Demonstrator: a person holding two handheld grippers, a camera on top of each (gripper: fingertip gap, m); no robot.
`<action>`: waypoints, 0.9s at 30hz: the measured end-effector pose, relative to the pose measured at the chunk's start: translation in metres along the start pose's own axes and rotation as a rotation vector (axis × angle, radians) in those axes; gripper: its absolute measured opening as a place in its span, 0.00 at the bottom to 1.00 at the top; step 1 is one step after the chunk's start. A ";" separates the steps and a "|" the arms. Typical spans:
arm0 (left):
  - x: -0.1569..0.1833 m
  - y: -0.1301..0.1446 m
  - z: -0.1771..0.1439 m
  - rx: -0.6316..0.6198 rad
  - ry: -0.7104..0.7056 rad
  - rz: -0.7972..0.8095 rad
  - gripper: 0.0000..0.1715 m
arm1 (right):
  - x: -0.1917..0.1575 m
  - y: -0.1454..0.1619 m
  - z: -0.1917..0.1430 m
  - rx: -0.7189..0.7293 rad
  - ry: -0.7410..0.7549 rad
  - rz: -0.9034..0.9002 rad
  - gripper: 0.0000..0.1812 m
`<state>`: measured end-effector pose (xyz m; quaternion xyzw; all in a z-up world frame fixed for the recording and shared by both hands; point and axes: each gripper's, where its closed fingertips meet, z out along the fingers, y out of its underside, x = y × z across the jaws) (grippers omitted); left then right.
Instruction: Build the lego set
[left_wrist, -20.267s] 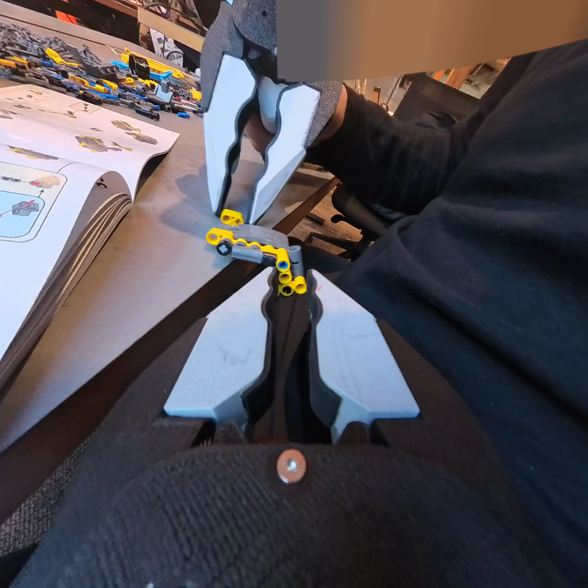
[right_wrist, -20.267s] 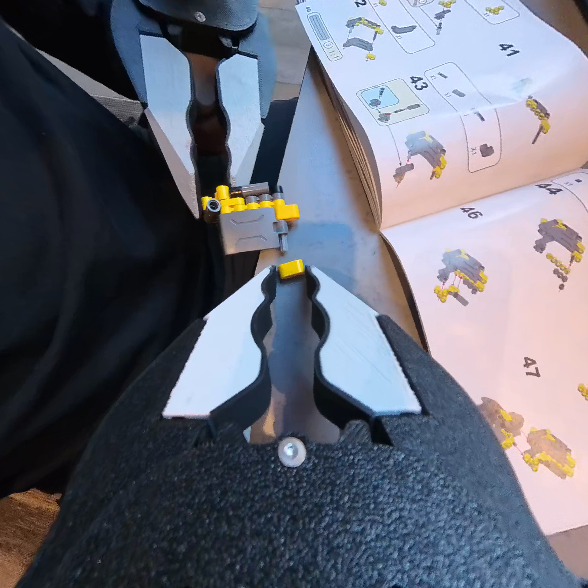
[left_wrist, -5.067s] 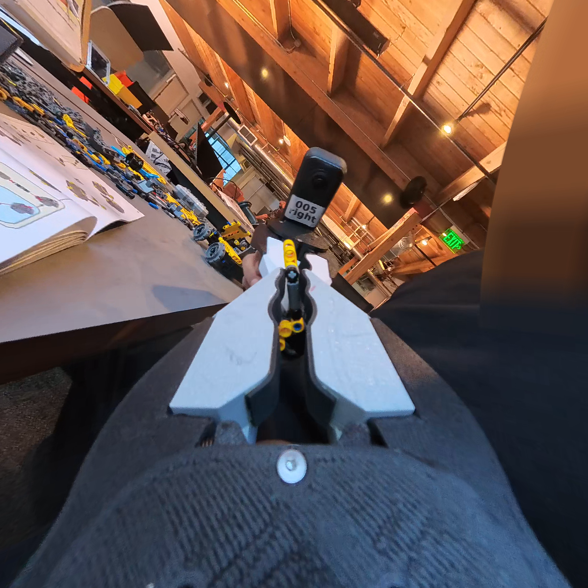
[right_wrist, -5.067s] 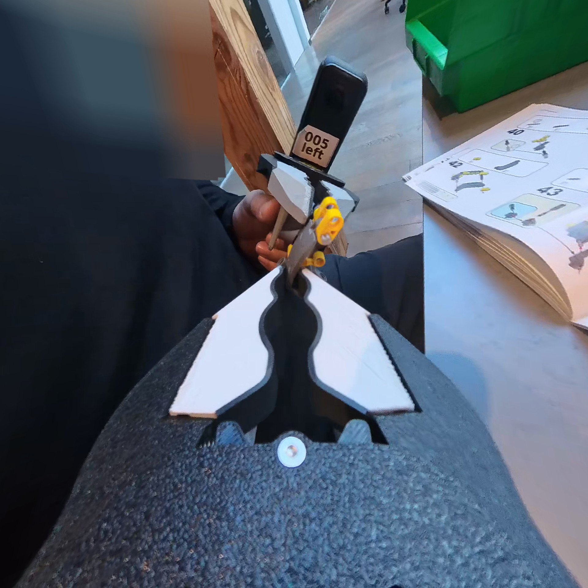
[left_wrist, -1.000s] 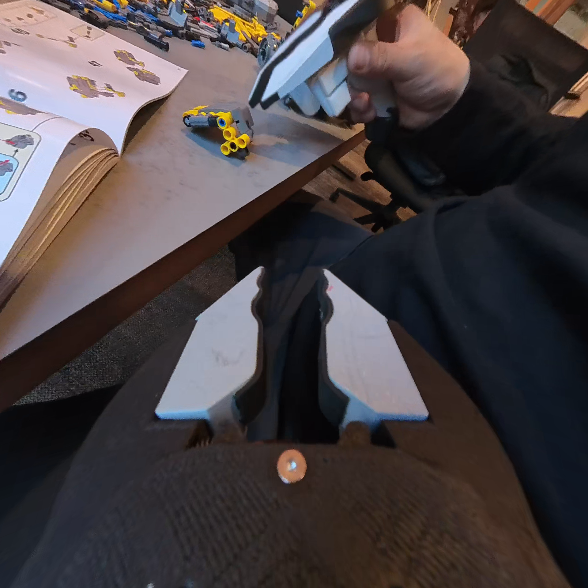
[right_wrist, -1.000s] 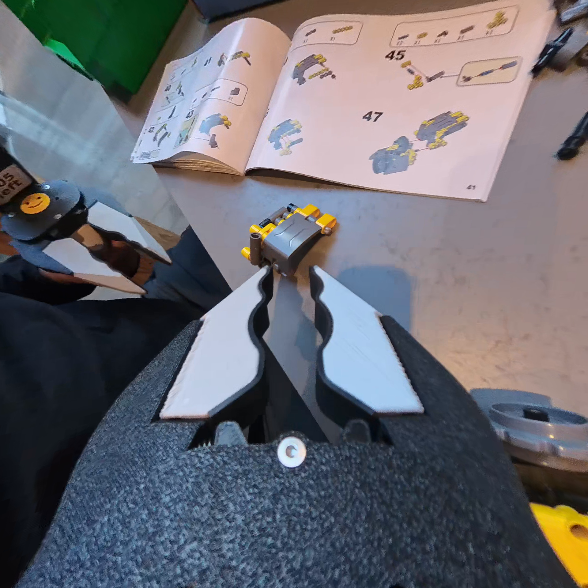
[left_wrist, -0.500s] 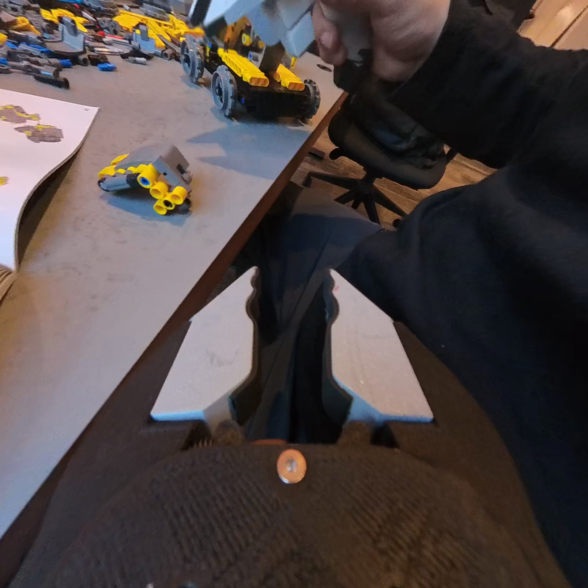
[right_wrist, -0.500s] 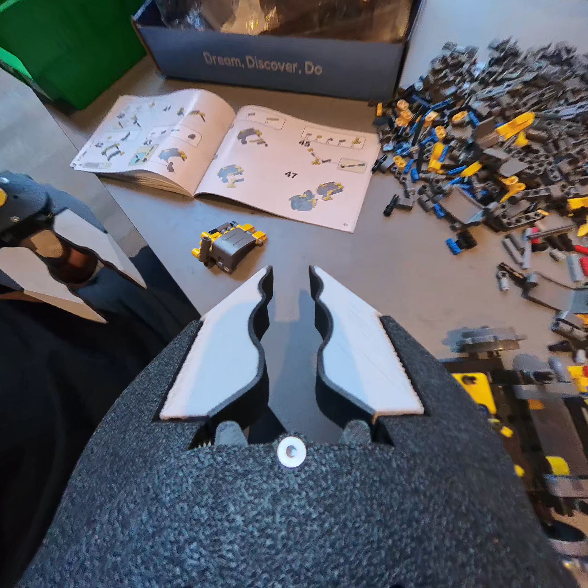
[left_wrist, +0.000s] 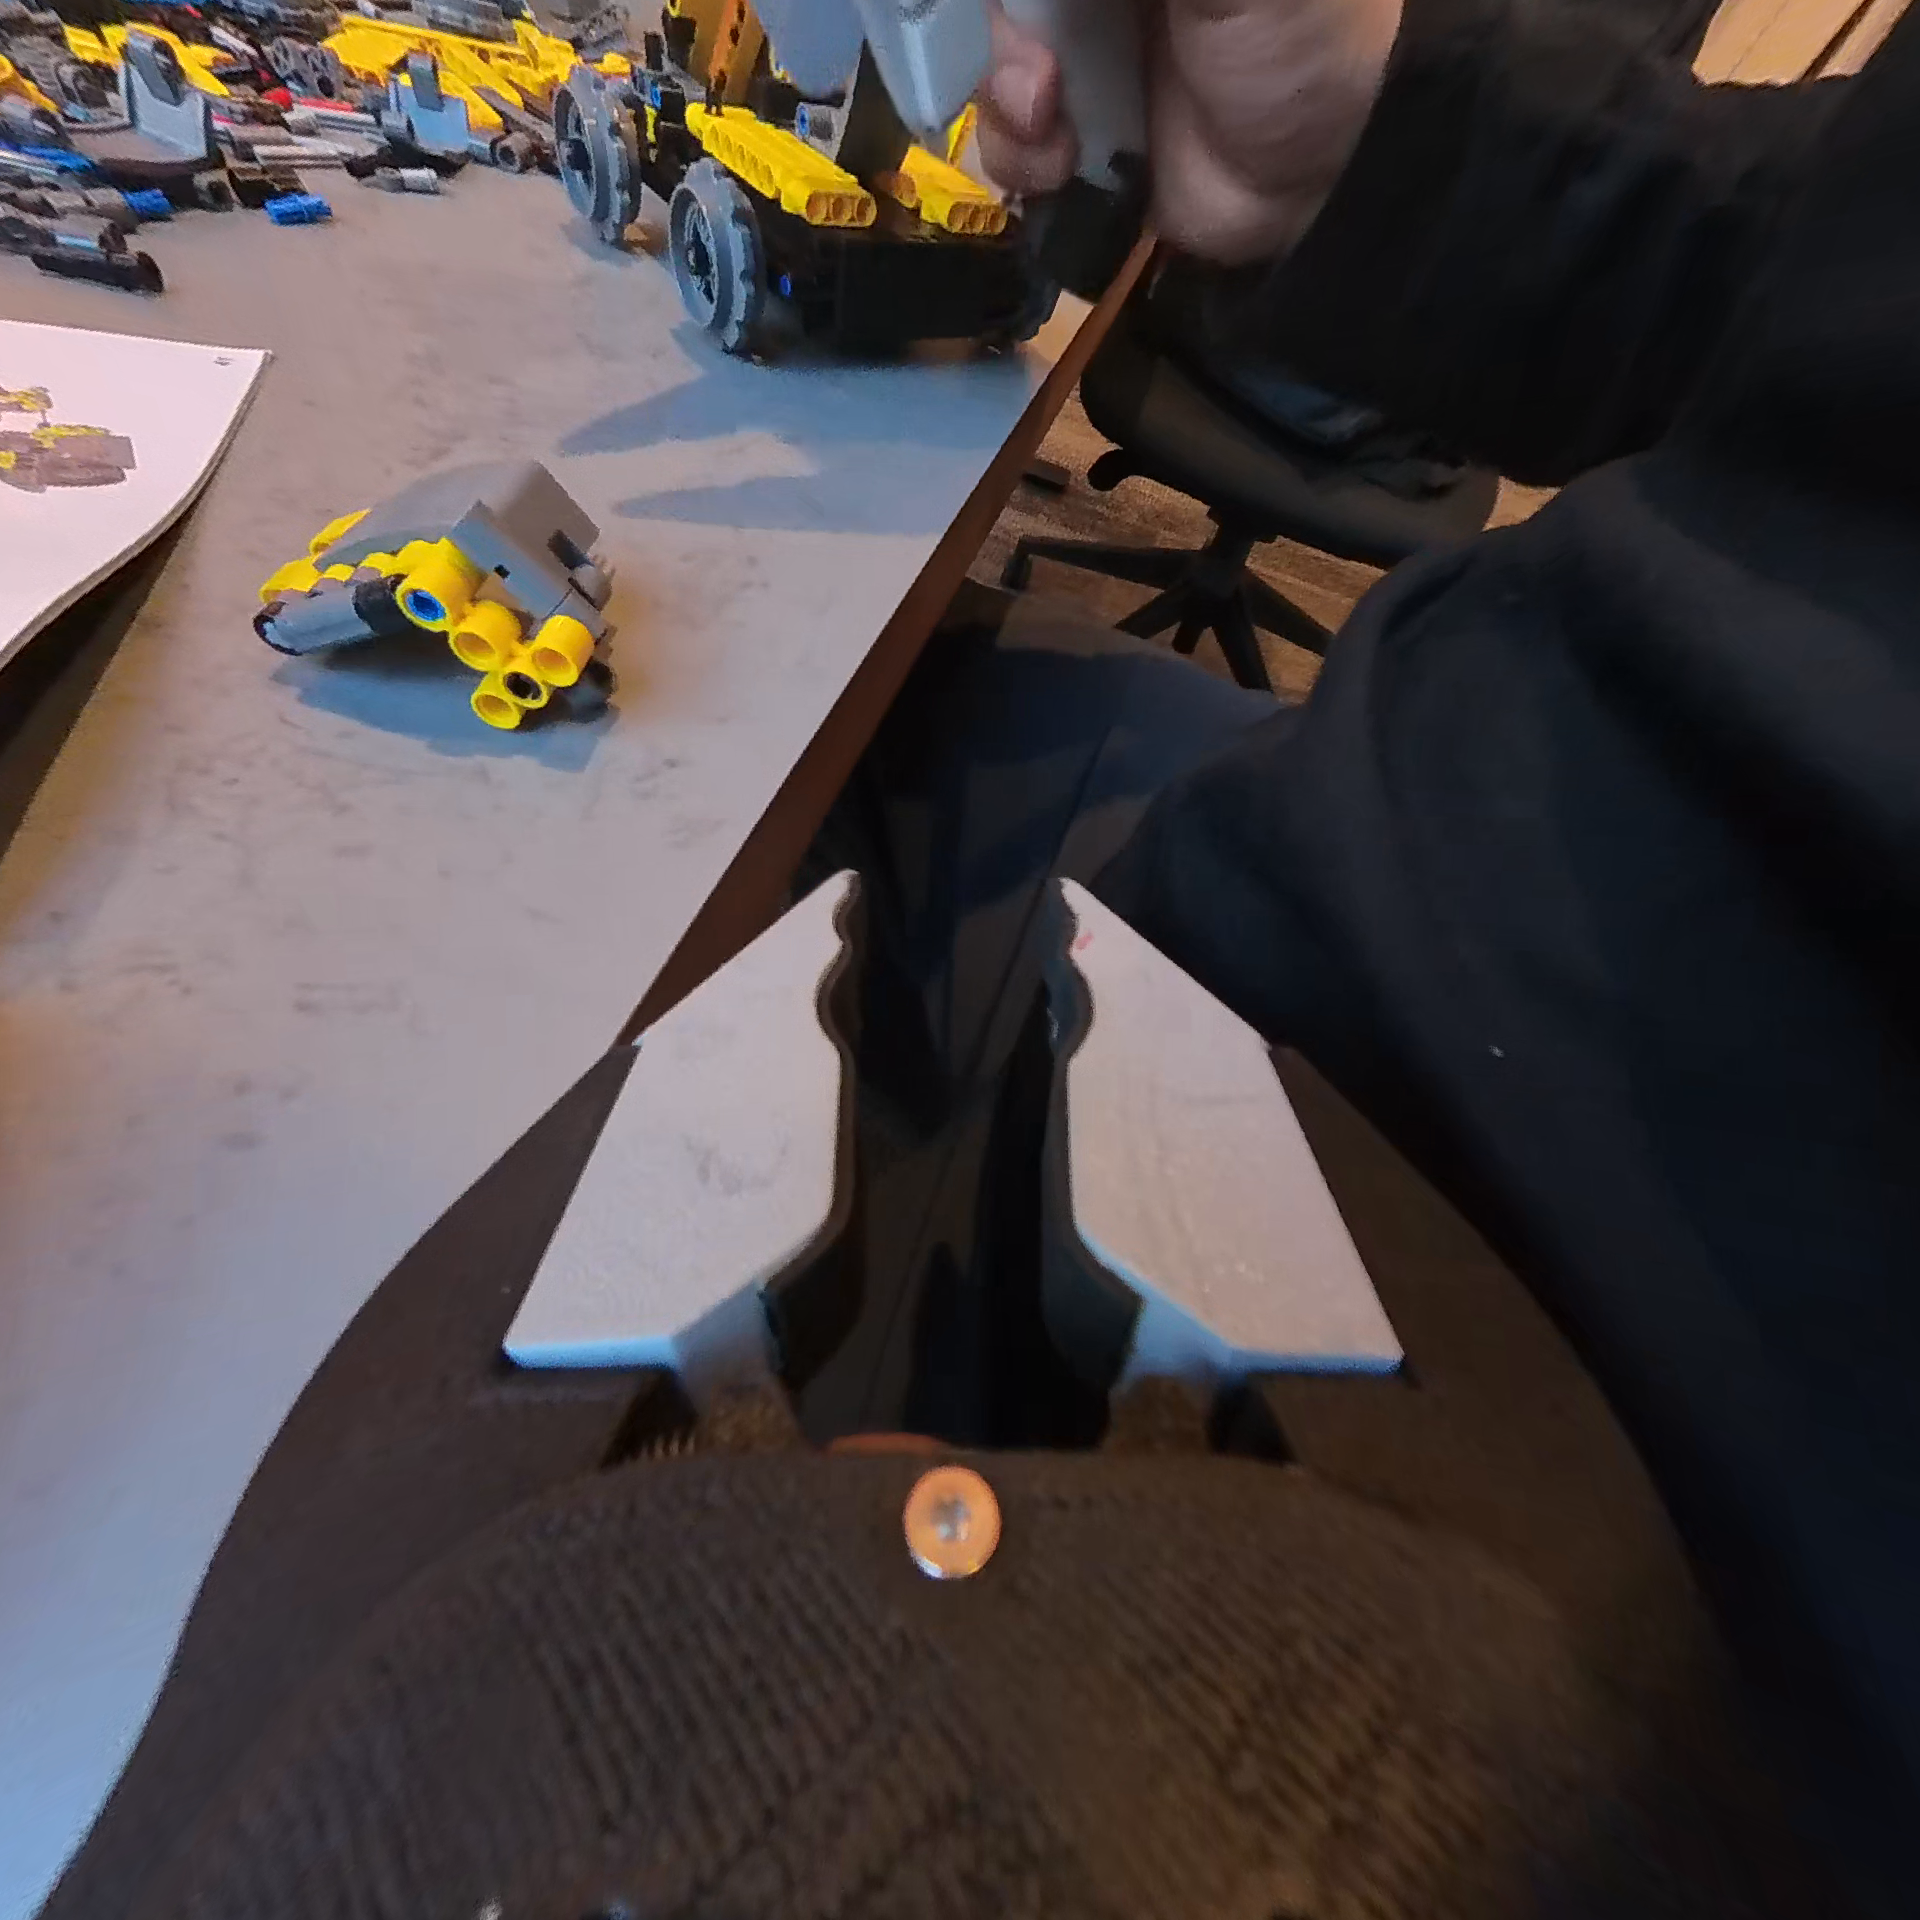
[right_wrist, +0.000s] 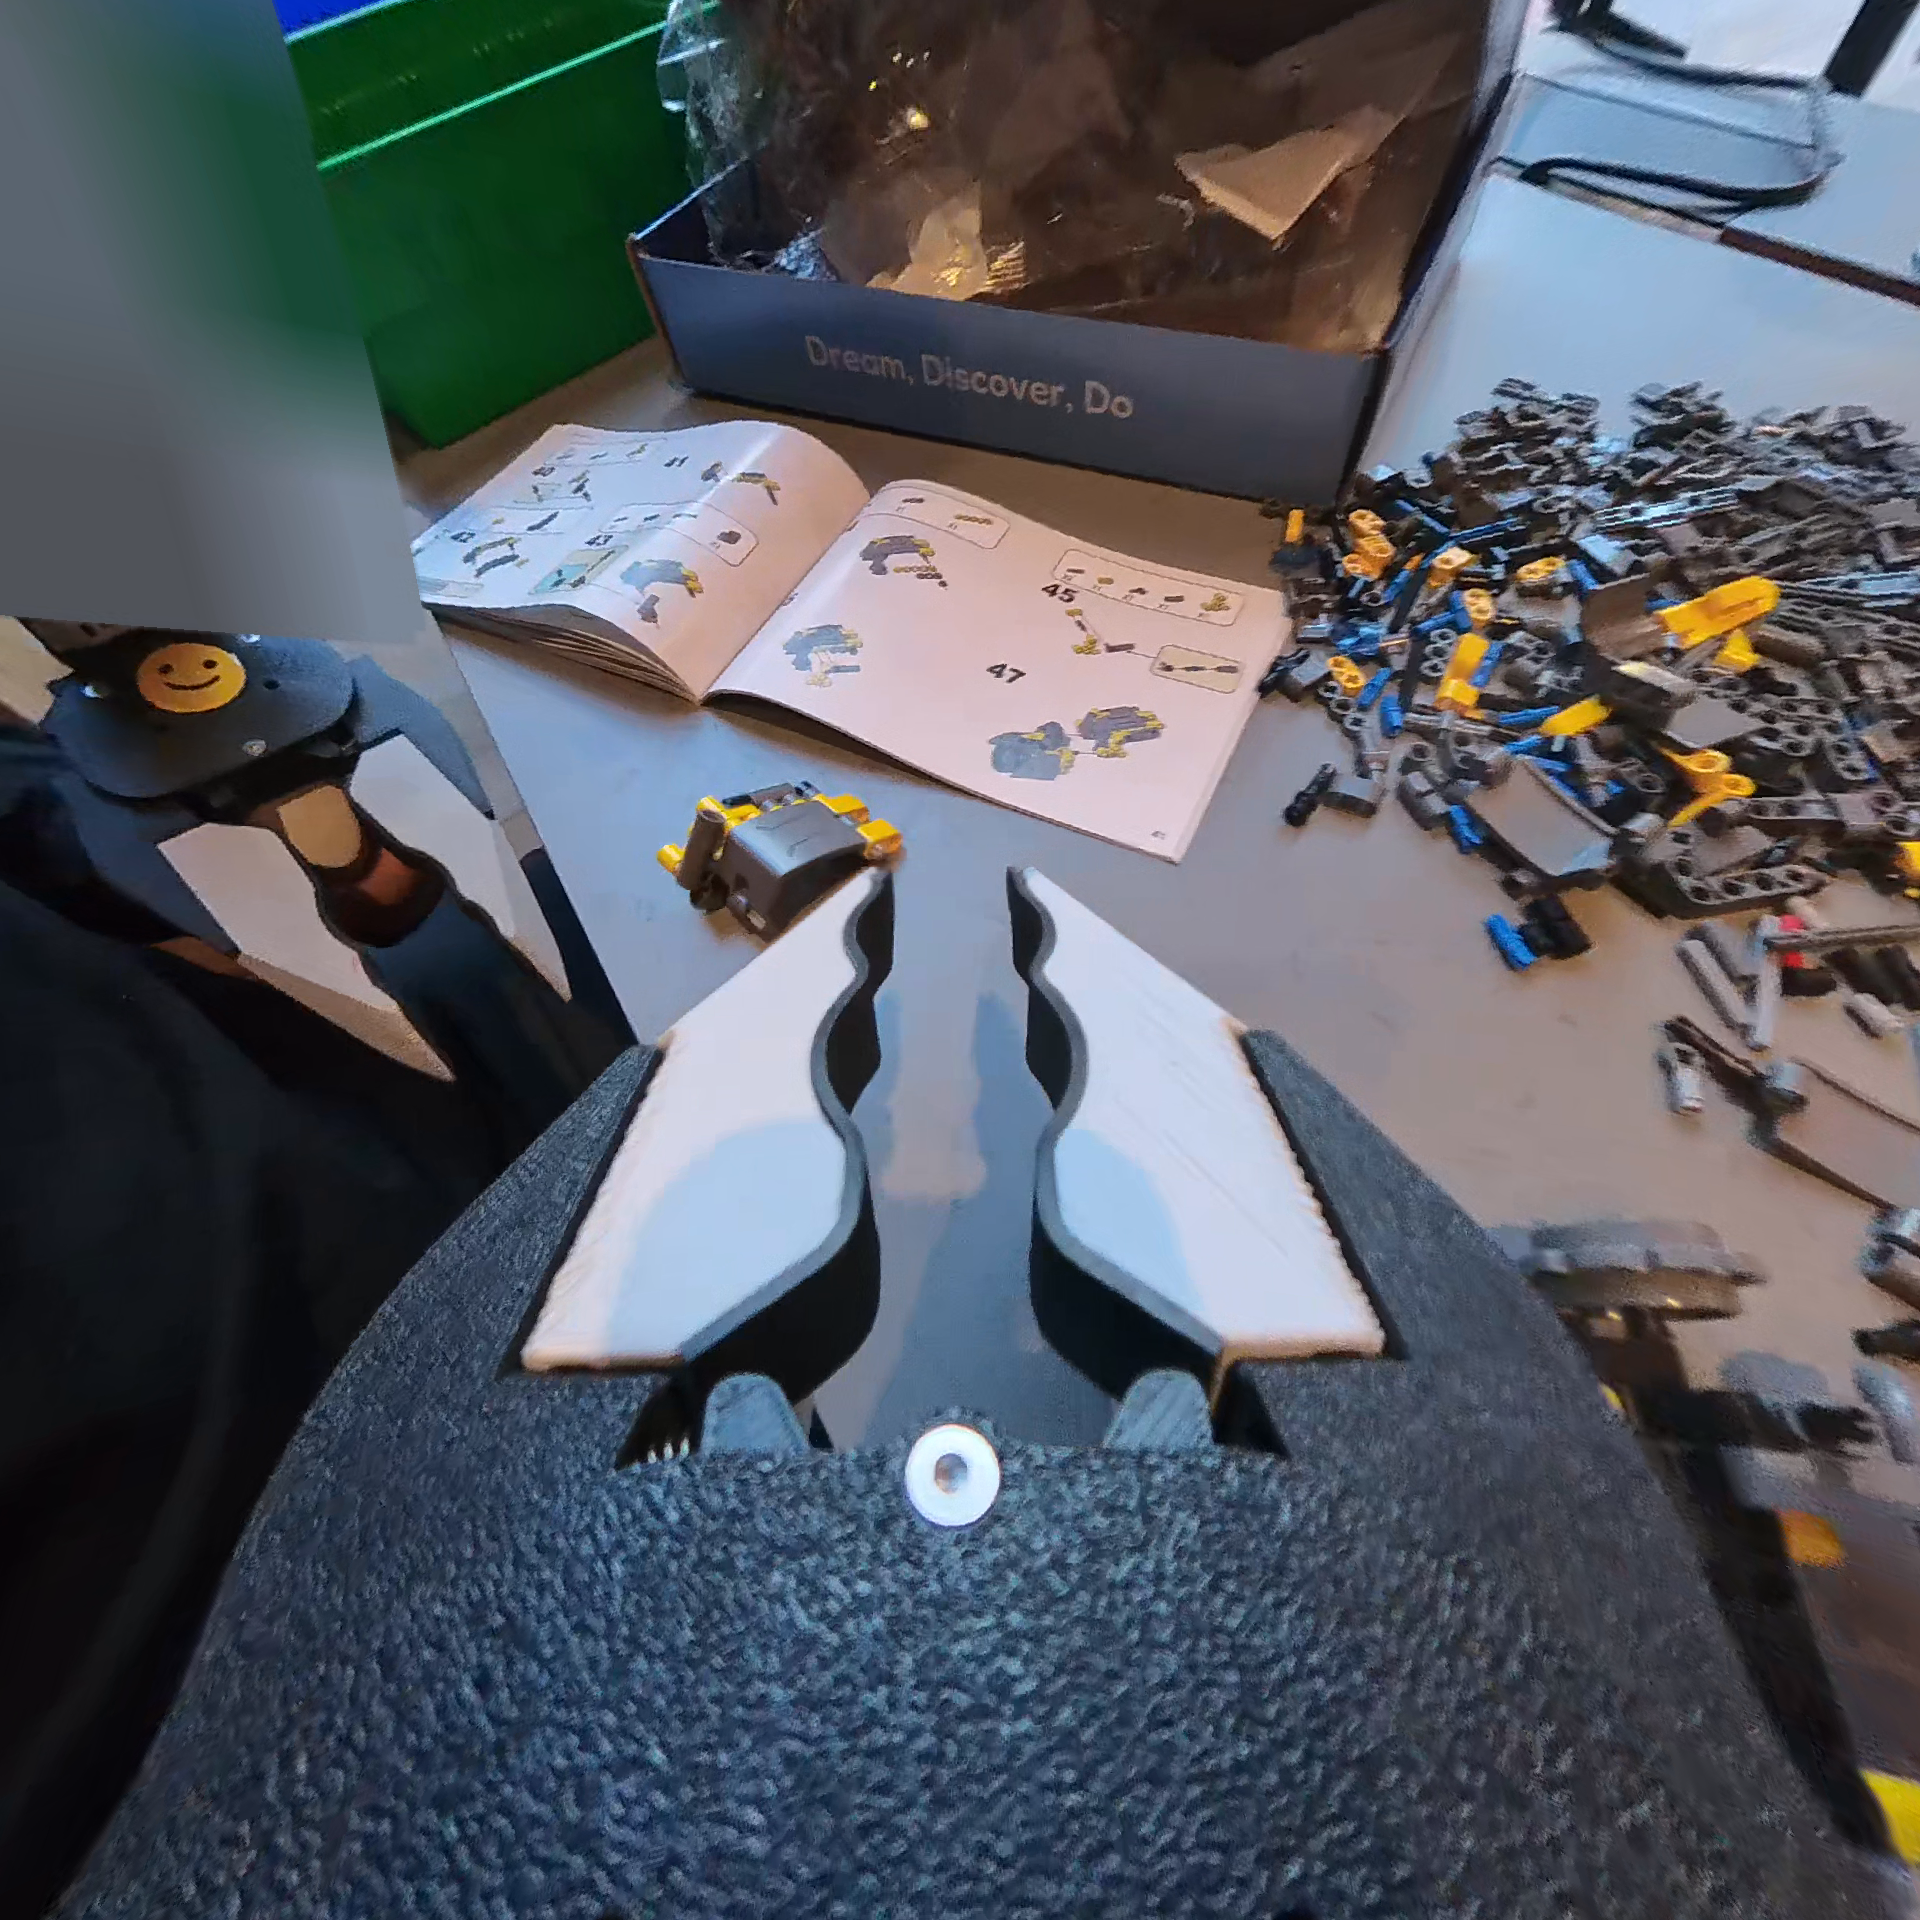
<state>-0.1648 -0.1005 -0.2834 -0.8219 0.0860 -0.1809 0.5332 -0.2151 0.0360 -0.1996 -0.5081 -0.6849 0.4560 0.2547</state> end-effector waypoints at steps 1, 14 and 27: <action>0.000 0.001 -0.001 -0.003 -0.003 0.006 0.19 | -0.003 0.001 0.004 -0.010 -0.012 -0.003 0.12; -0.004 0.002 -0.010 -0.001 -0.001 -0.007 0.16 | -0.046 0.021 0.051 -0.139 -0.131 -0.028 0.18; -0.112 -0.044 -0.115 -0.008 -0.586 -0.086 0.12 | -0.079 0.013 0.102 -0.196 -0.164 -0.248 0.18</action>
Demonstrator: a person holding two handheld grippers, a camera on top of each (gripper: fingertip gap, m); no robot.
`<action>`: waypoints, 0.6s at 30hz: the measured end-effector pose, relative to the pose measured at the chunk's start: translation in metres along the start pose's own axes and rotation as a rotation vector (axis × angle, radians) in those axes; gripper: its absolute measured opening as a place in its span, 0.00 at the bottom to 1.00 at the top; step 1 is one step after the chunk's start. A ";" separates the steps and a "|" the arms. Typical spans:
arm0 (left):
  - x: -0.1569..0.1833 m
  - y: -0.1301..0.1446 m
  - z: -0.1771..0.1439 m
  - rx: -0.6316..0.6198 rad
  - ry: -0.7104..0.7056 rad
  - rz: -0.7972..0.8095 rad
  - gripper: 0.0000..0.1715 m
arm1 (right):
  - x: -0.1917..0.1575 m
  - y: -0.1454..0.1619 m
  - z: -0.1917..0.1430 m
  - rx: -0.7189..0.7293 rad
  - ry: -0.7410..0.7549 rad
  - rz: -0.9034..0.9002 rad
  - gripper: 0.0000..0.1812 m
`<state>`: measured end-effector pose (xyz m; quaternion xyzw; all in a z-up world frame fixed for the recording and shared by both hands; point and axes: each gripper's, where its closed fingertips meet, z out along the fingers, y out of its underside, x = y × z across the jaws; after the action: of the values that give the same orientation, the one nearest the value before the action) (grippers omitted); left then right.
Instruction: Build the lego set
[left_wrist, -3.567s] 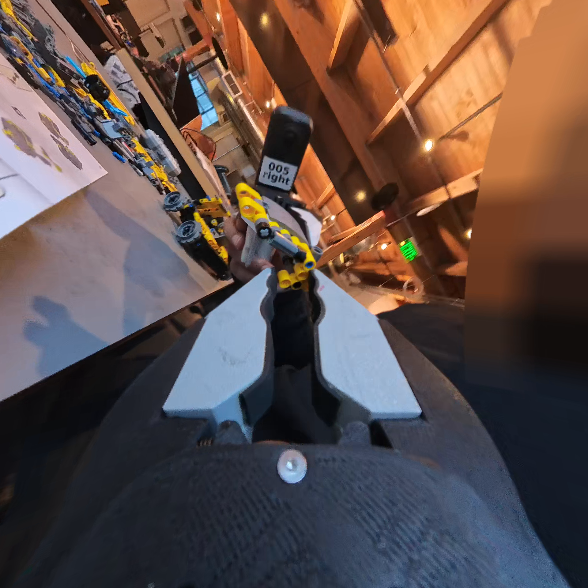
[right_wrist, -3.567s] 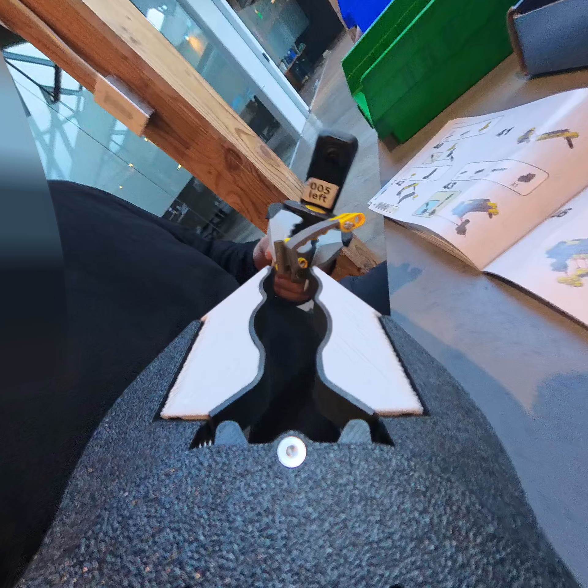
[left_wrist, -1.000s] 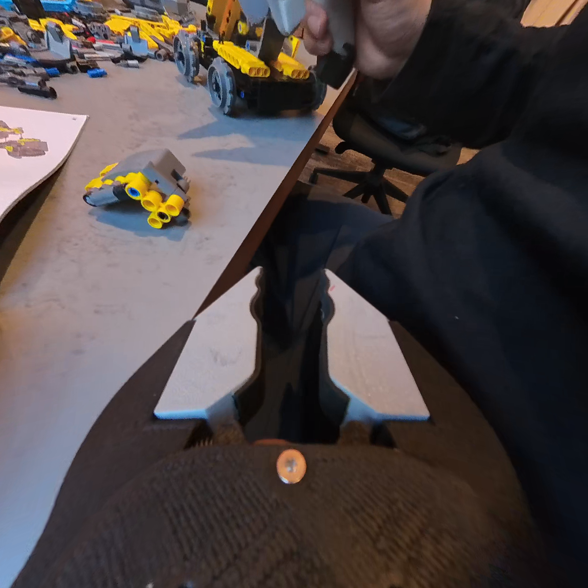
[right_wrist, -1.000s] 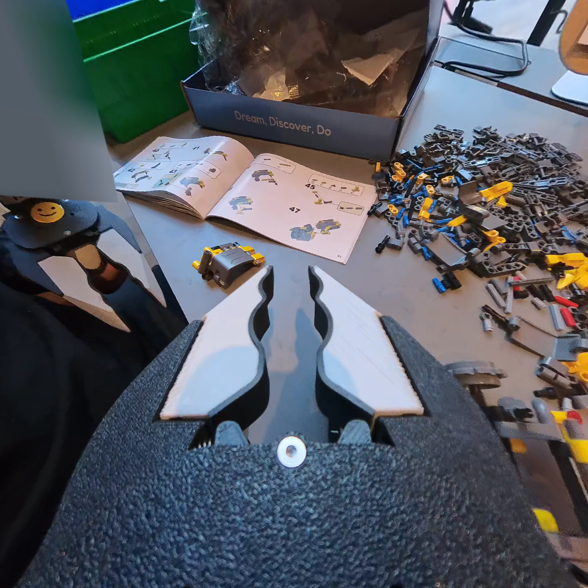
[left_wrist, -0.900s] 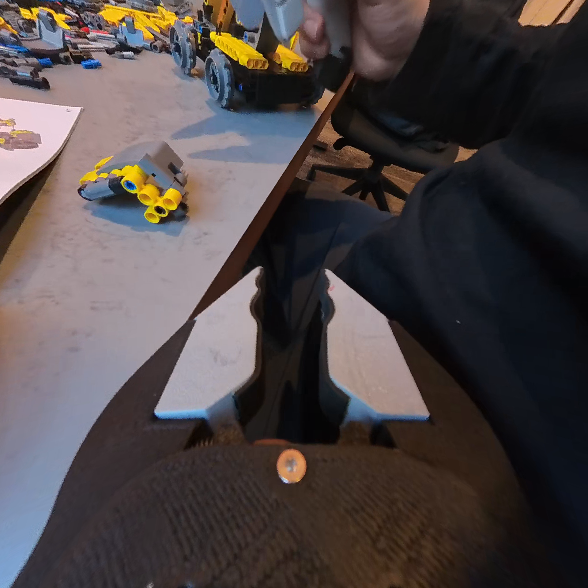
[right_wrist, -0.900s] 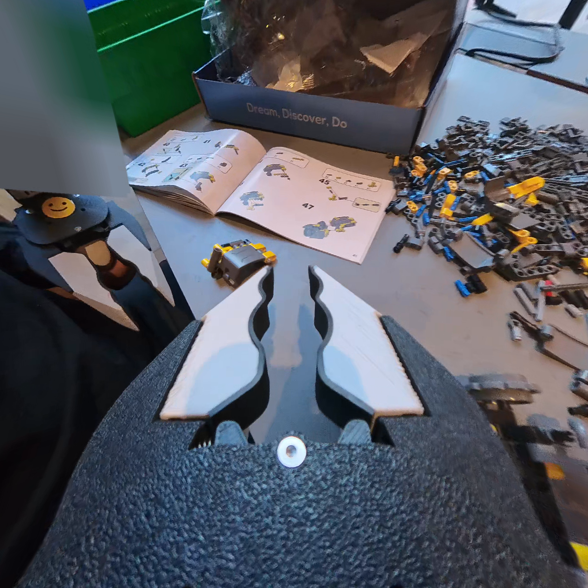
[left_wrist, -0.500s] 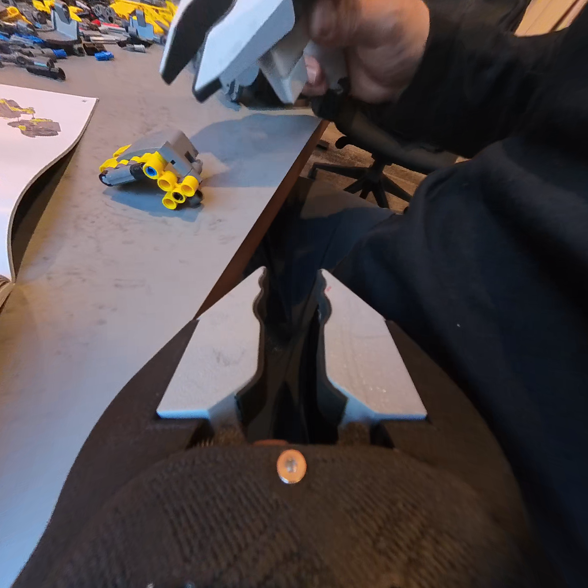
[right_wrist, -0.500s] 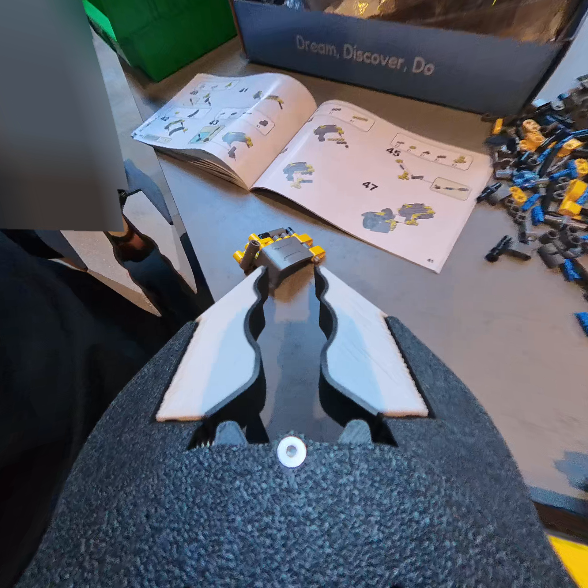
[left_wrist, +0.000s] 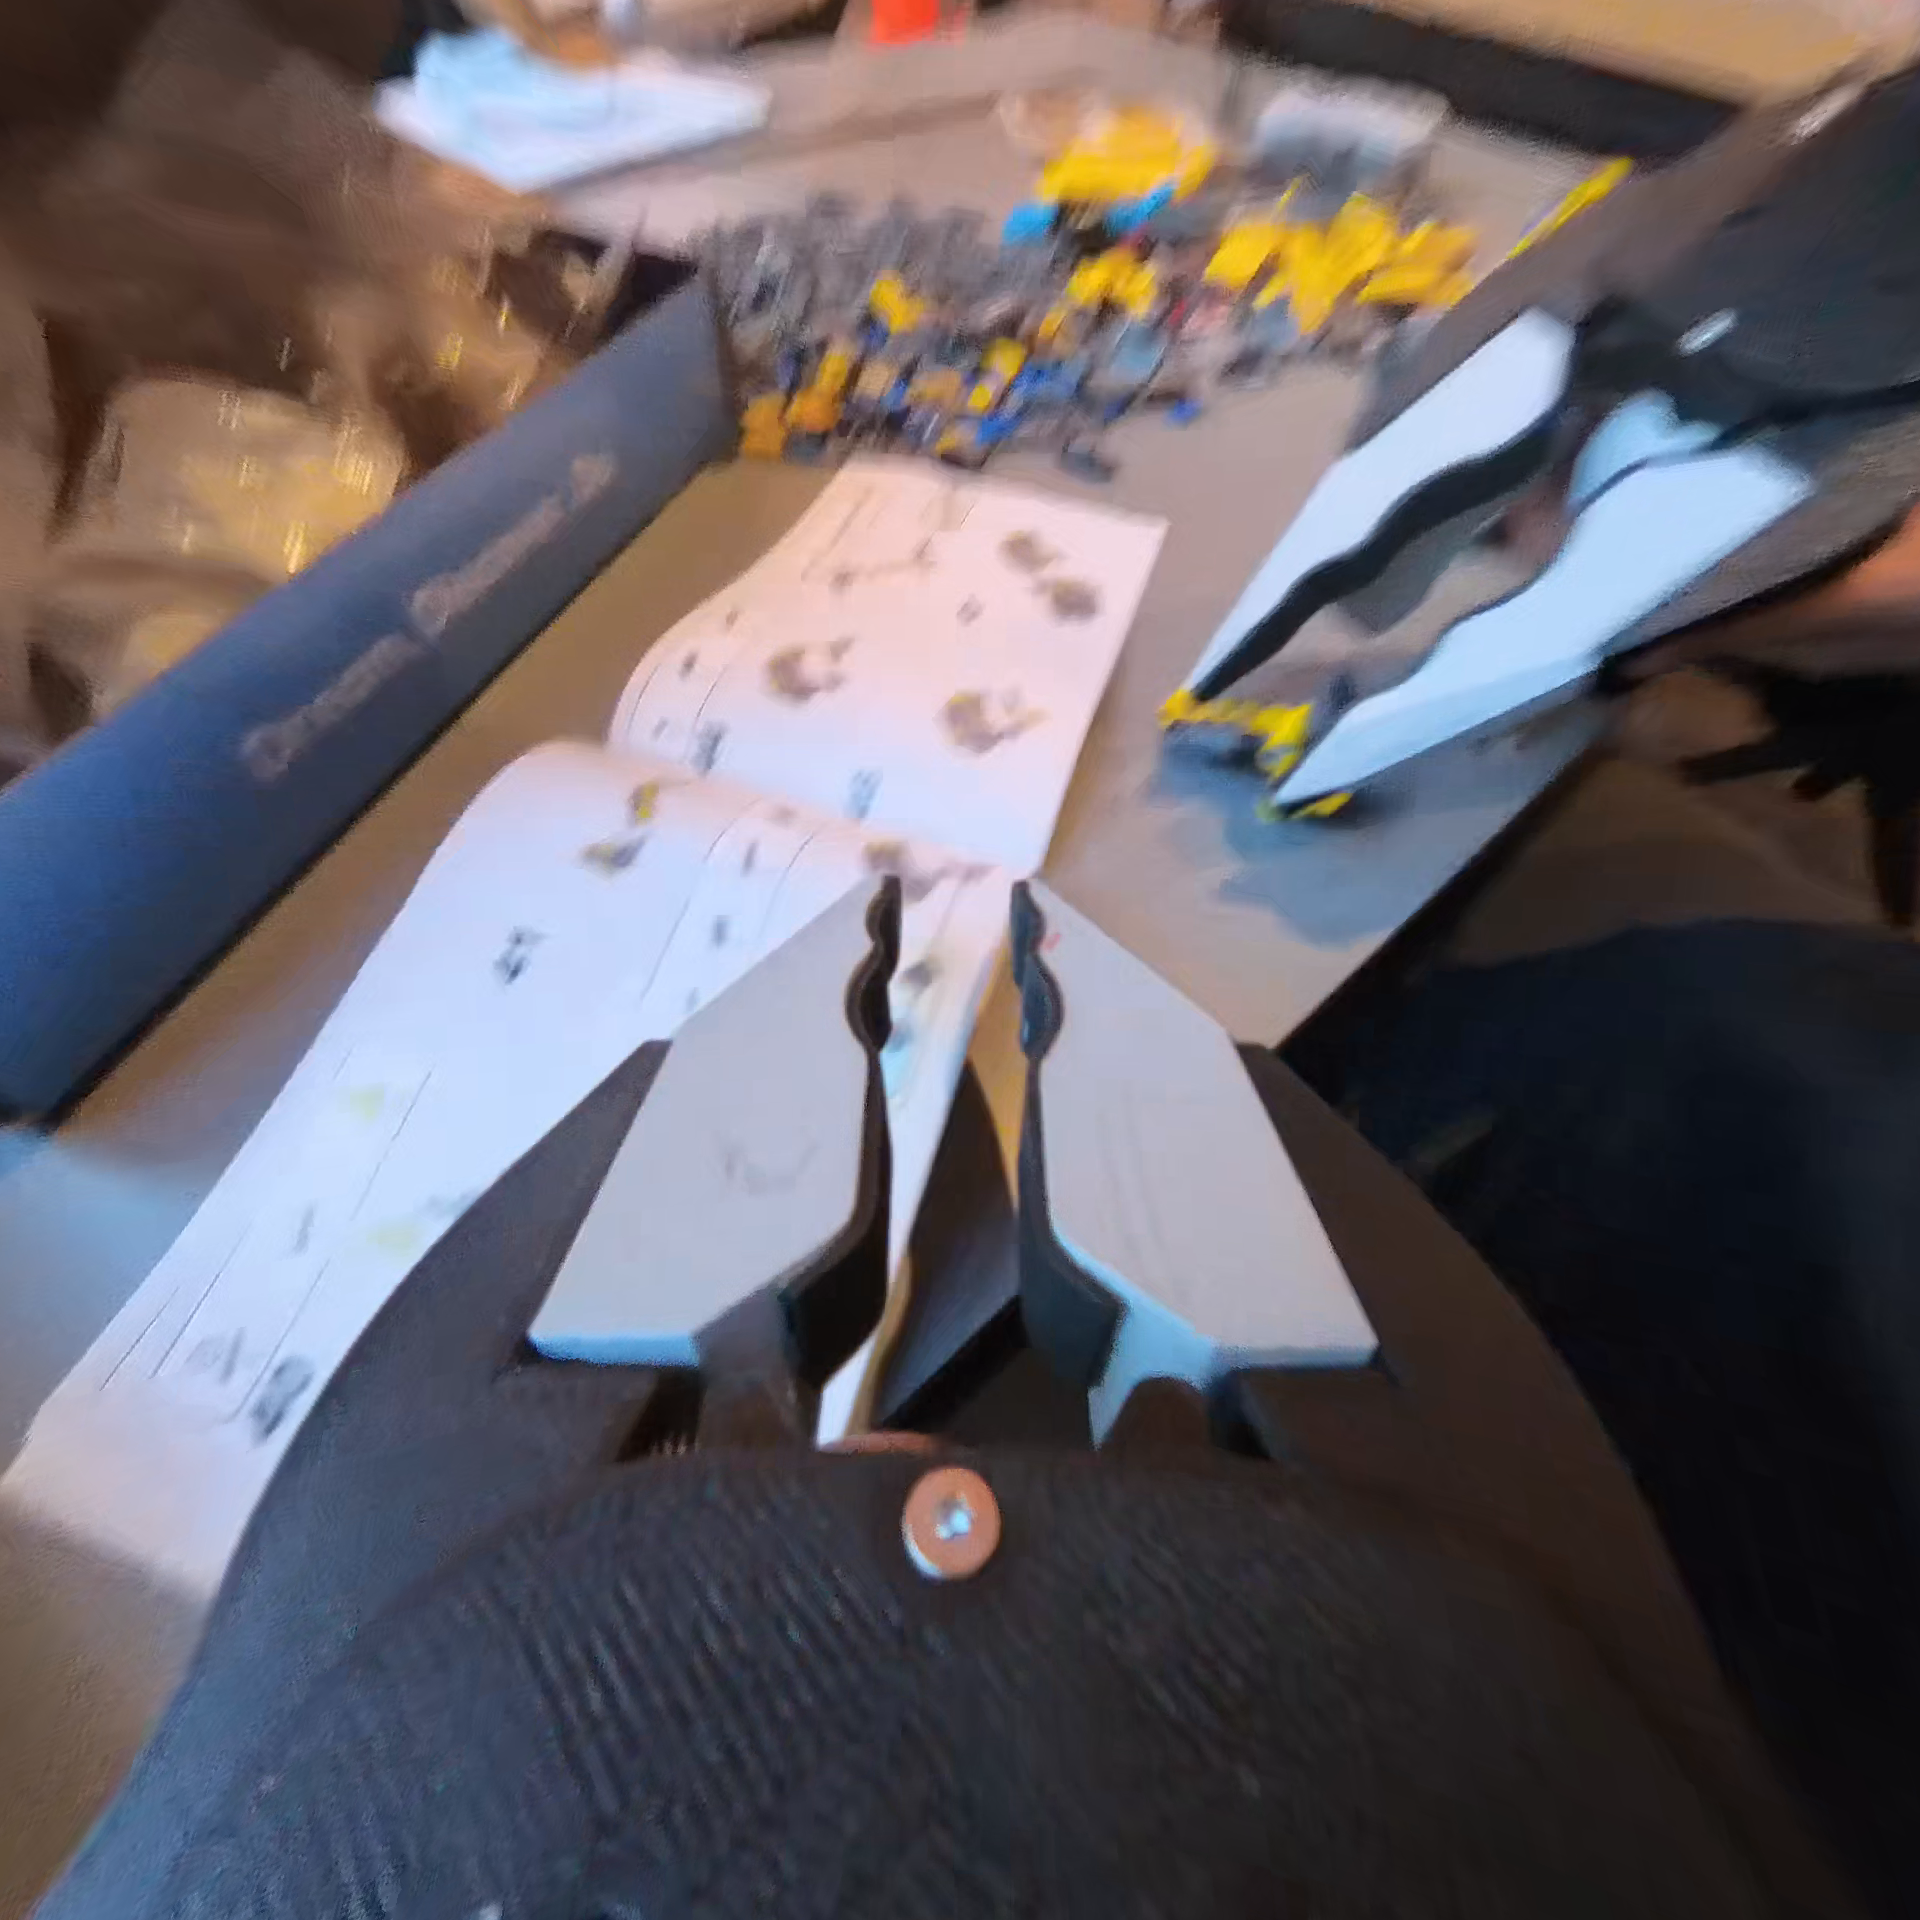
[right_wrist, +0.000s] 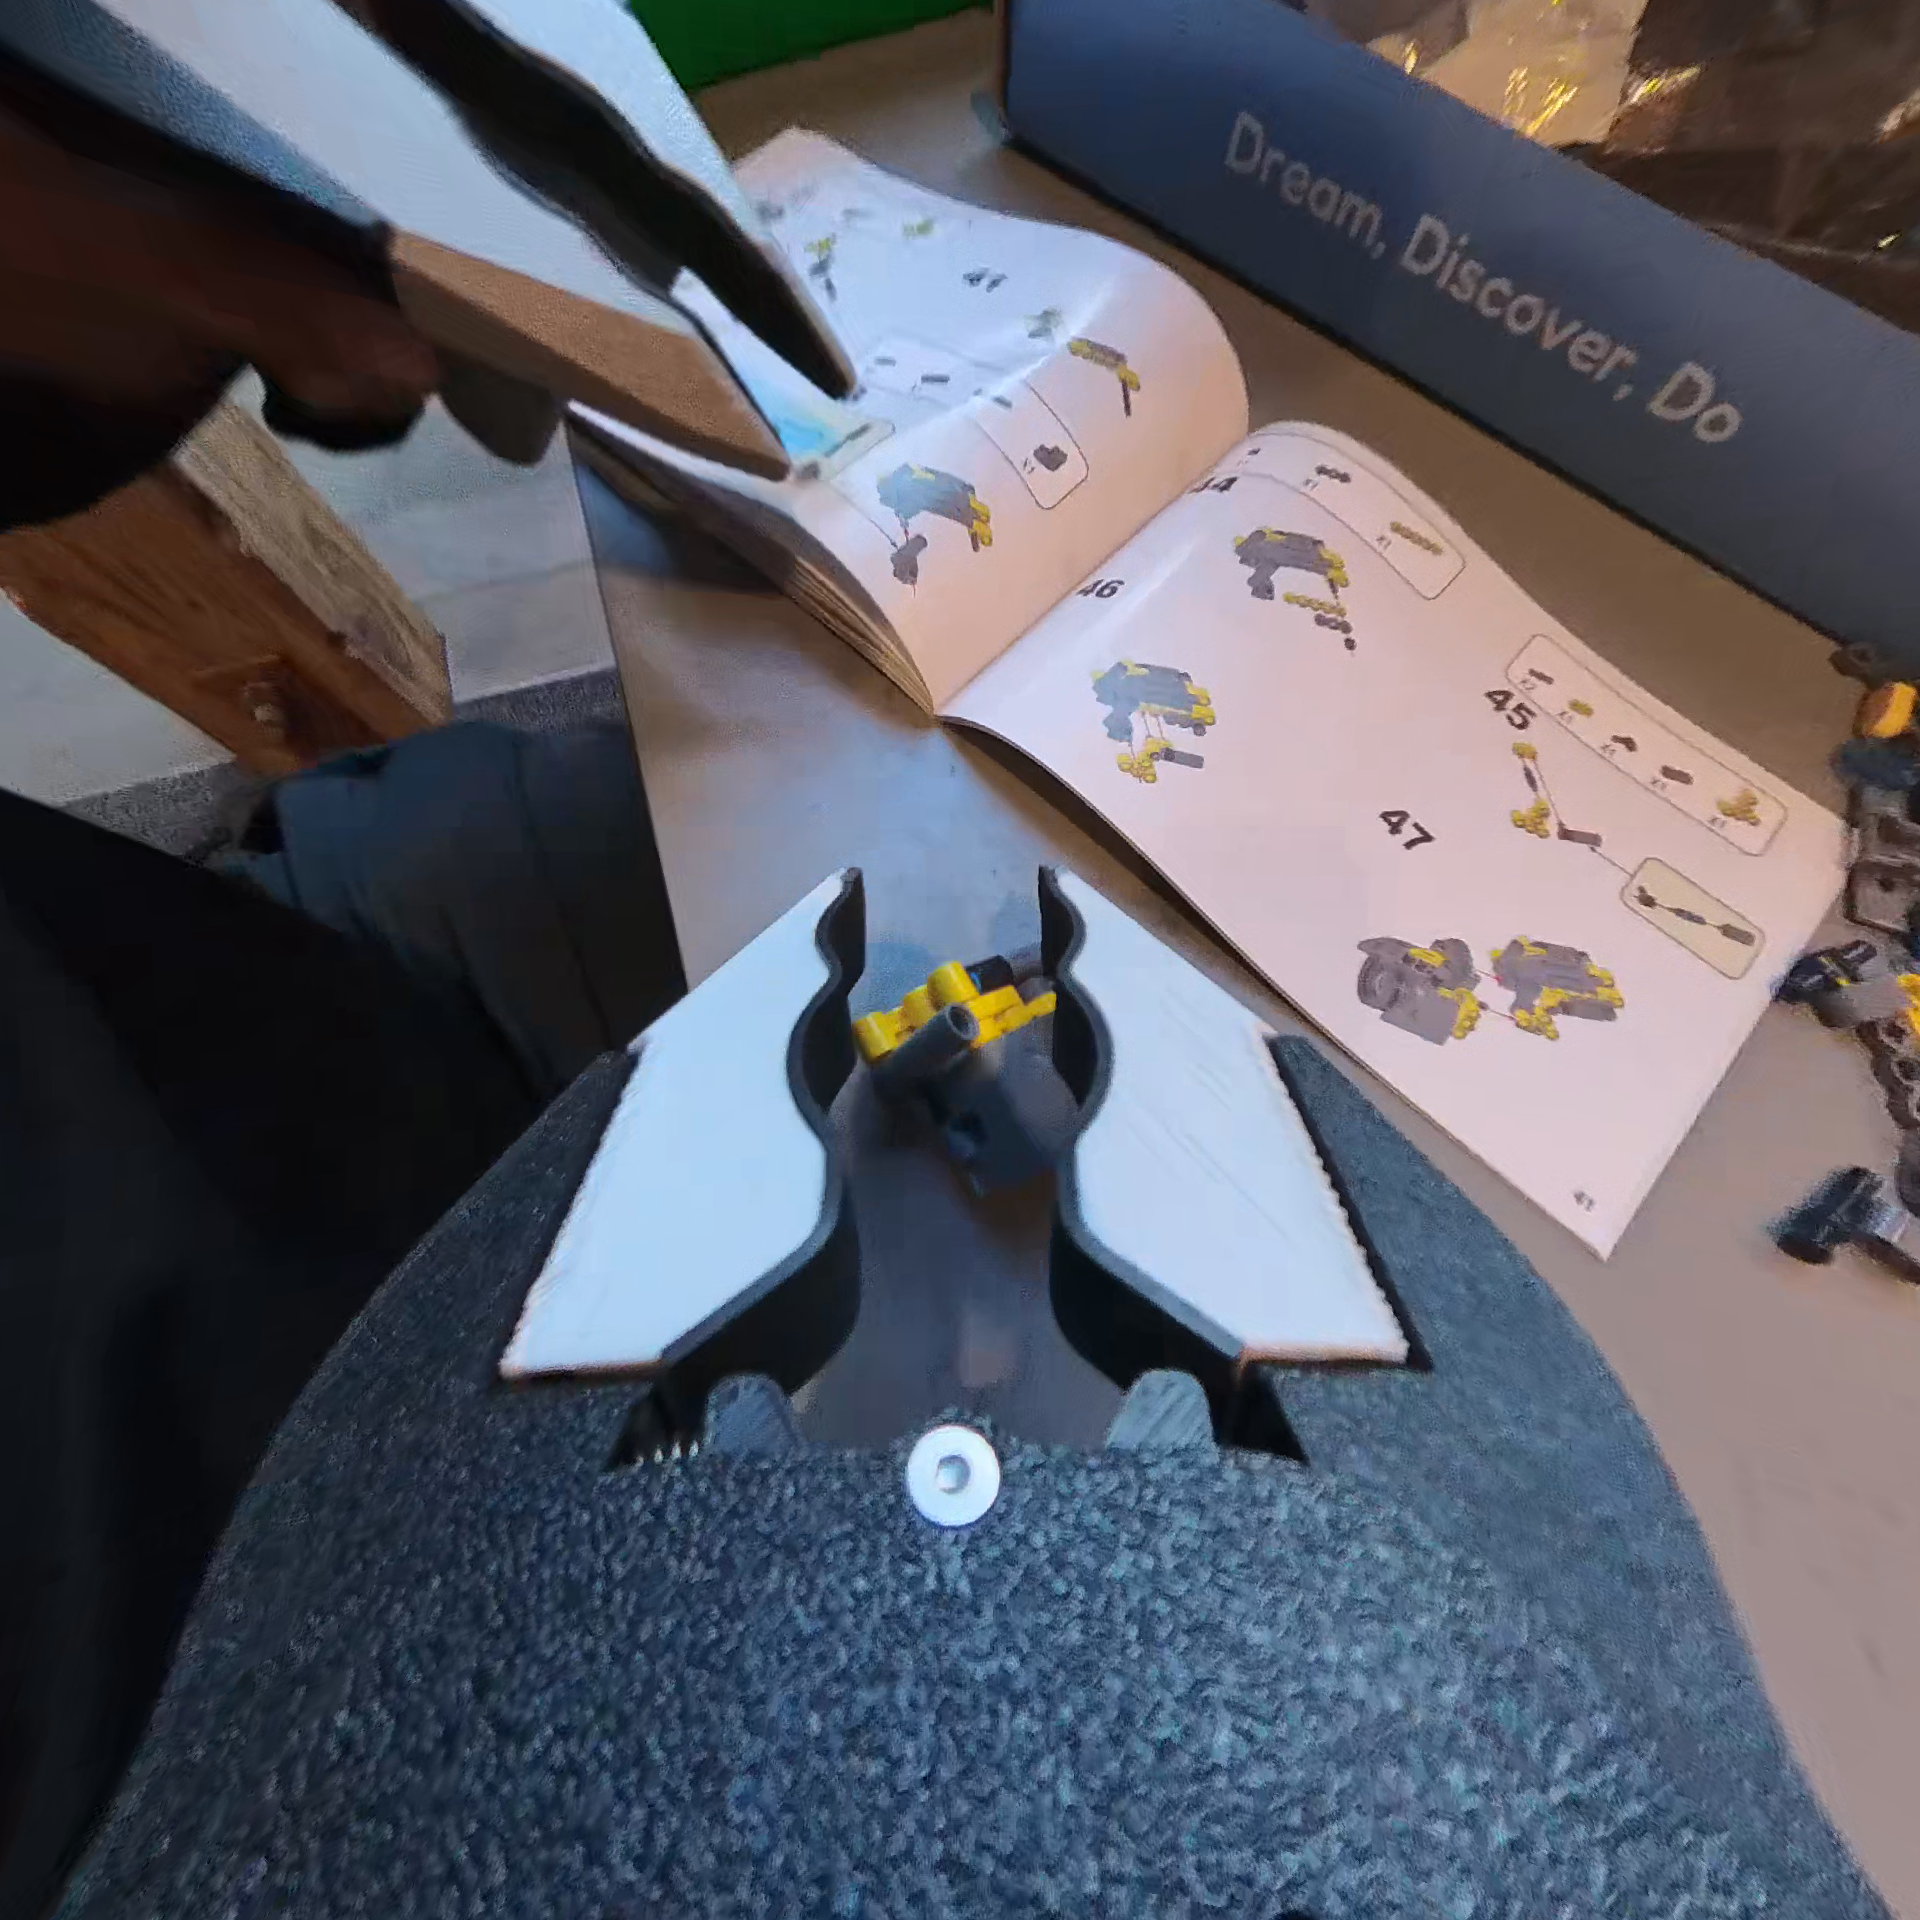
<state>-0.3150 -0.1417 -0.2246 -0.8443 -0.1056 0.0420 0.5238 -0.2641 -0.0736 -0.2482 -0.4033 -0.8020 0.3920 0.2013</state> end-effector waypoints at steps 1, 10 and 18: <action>-0.011 0.015 0.002 -0.075 -0.027 -0.009 0.11 | 0.000 0.002 0.004 -0.028 -0.004 -0.007 0.18; -0.029 0.045 -0.008 -0.148 -0.118 -0.009 0.00 | 0.009 -0.041 0.047 -0.119 -0.043 -0.107 0.09; -0.046 0.046 -0.035 -0.049 -0.203 -0.059 0.02 | -0.001 -0.034 0.080 -0.247 -0.141 -0.084 0.07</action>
<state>-0.3477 -0.2020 -0.2519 -0.8447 -0.1839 0.1092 0.4906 -0.3314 -0.1242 -0.2699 -0.3626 -0.8724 0.3091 0.1094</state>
